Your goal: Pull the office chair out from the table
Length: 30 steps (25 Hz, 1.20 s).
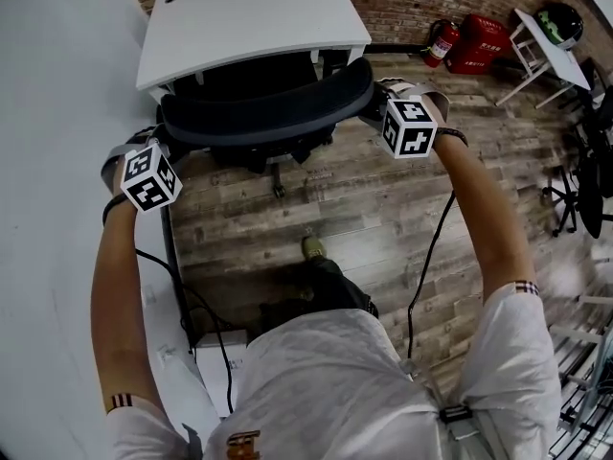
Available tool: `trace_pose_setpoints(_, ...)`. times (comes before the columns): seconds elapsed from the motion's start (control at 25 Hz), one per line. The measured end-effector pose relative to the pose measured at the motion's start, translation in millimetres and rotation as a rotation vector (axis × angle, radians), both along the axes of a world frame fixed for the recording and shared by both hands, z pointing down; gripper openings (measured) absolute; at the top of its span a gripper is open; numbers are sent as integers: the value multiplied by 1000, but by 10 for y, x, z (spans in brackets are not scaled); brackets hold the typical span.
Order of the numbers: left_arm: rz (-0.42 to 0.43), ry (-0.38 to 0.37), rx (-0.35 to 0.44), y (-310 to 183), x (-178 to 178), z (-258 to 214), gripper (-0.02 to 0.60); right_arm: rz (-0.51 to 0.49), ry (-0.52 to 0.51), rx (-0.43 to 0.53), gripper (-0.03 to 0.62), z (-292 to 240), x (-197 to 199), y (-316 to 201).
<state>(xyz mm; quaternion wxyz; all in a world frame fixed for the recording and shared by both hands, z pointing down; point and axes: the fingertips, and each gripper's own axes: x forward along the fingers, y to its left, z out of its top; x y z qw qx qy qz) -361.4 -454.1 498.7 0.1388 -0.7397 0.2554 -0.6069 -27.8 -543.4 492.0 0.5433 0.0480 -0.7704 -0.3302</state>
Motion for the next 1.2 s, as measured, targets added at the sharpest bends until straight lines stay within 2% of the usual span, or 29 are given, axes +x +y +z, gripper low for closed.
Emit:
trace_pose_setpoints(0.6, -1, 6, -5, 929, 278, 63, 121, 4, 11, 13, 118, 63, 255, 872)
trace_pose_setpoints(1.2, -48, -2, -28, 1956, 654, 46, 123, -30, 6, 26, 117, 33, 612, 1809)
